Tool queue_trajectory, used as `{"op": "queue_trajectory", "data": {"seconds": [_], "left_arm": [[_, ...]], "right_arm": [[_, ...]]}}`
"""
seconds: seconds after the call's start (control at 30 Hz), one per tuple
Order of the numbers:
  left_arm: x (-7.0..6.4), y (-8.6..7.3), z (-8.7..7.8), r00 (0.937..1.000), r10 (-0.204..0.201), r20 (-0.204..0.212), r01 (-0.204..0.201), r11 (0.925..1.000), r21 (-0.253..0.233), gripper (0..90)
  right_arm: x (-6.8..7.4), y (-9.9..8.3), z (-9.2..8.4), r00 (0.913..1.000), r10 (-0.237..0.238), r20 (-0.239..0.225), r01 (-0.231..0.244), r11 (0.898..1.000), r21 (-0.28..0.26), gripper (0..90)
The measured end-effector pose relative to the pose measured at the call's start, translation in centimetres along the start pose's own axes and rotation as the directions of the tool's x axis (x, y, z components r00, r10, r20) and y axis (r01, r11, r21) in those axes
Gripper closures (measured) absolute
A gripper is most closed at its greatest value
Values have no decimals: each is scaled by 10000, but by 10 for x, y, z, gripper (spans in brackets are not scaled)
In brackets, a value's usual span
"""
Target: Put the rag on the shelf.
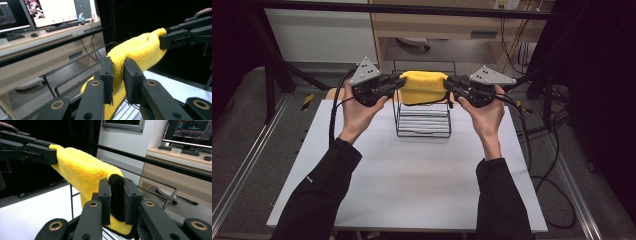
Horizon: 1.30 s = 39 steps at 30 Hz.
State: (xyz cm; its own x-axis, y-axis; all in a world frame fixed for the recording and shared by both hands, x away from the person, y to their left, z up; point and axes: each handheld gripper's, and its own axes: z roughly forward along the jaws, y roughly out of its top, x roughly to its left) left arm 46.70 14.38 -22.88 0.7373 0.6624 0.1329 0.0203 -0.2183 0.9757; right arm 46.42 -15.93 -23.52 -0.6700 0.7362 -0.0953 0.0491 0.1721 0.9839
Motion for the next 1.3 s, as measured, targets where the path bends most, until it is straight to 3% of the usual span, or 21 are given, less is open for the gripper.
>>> {"op": "queue_trajectory", "data": {"seconds": [0.27, 0.53, 0.67, 0.73, 0.87, 1.07, 1.3], "left_arm": [[-7, -12, -4, 9999, 112, 103, -116, 9991, 403, 730], [-15, -24, -6, 9984, 547, 167, -561, 9935, 993, 680], [-18, -32, -3, 9975, 610, 368, -656, 9880, 1400, 676], [-19, -37, 1, 9975, 580, 392, -636, 9853, 1588, 683], [-17, -48, 10, 9987, 434, 279, -479, 9815, 1856, 713], [-10, -59, 20, 10000, -82, 29, 74, 9762, 2167, 804], [-8, -63, 25, 9983, -553, -172, 577, 9738, 2201, 876]], "right_arm": [[2, -6, -8, 9987, -339, -373, 360, 9978, 565, 736], [6, -12, -15, 9956, -349, -868, 435, 9941, 992, 649], [10, -14, -17, 9919, -76, -1268, 190, 9959, 889, 662], [12, -16, -14, 9902, 80, -1396, 76, 9938, 1112, 739], [11, -30, -2, 9923, 491, -1136, -295, 9853, 1683, 822], [3, -50, 14, 9932, 1036, -534, -929, 9803, 1741, 843], [3, -54, 19, 9945, 981, -380, -901, 9807, 1733, 830]]}}
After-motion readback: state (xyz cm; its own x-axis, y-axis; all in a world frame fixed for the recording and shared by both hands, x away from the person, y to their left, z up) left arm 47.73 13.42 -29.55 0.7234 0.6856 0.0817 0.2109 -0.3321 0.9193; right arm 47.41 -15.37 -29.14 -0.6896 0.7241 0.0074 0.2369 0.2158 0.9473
